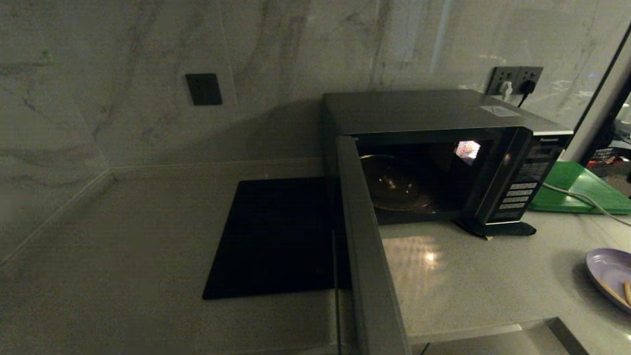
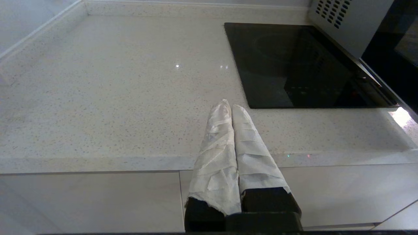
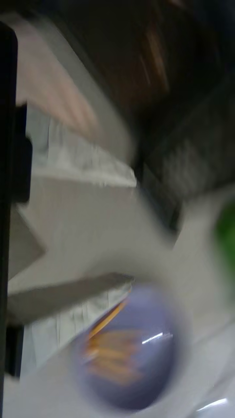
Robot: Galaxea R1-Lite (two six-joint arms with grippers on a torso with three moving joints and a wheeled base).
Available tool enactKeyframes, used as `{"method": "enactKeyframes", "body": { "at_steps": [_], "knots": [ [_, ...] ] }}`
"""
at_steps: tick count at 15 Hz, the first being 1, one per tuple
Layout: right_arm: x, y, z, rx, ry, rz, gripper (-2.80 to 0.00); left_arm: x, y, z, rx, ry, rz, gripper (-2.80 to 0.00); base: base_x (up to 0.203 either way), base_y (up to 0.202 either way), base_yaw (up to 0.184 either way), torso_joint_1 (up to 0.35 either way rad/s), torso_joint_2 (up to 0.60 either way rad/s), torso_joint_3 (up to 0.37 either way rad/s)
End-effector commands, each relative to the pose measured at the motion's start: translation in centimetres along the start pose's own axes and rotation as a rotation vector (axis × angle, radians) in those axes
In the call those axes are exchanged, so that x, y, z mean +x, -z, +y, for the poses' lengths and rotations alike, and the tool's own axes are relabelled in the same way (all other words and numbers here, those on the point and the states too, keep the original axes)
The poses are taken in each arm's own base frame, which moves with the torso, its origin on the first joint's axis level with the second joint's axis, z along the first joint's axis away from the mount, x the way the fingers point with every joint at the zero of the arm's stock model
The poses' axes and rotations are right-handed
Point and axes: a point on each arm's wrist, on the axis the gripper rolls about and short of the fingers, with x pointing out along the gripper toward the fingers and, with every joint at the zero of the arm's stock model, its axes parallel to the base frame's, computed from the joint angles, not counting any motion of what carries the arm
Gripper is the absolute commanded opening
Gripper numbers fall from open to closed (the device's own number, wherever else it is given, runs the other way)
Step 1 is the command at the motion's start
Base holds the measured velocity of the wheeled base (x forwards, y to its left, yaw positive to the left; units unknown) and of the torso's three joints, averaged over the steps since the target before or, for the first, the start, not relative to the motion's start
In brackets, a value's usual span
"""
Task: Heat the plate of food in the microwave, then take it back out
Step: Close the microwave oven
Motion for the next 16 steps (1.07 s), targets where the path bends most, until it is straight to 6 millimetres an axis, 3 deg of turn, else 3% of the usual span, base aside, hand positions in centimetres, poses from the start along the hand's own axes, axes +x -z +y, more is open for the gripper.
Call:
{"method": "enactKeyframes", "body": {
  "at_steps": [1,4,7,12,14,16],
  "knots": [
    [-6.9,-1.4,3.5,-0.11,-0.244,-0.114,-2.8,0.0,0.0,0.0,-0.001,-0.002,0.0,-2.8,0.0,0.0,0.0,0.0,0.0,0.0],
    [-11.9,-1.8,5.7,-0.226,-0.506,-0.103,-2.8,0.0,0.0,0.0,-0.001,-0.002,0.0,-2.8,0.0,0.0,0.0,0.0,0.0,0.0],
    [-15.1,-2.2,7.2,-0.234,-0.794,0.02,-2.8,0.0,0.0,0.0,-0.001,-0.002,0.0,-2.8,0.0,0.0,0.0,0.0,0.0,0.0],
    [-16.2,-2.2,11.9,-0.175,-1.105,0.33,-2.8,0.0,0.0,0.0,-0.001,-0.002,0.0,-2.8,0.0,0.0,0.0,0.0,0.0,0.0],
    [-16.1,-1.9,14.6,-0.169,-1.188,0.454,-2.8,0.0,0.0,0.0,-0.001,-0.001,0.0,-2.8,0.0,0.0,0.0,0.0,0.0,0.0],
    [-15.5,-0.1,18.1,-0.202,-1.219,0.564,-2.8,0.0,0.0,0.0,-0.001,-0.002,0.0,-2.8,0.0,0.0,0.0,0.0,0.0,0.0]
  ]
}}
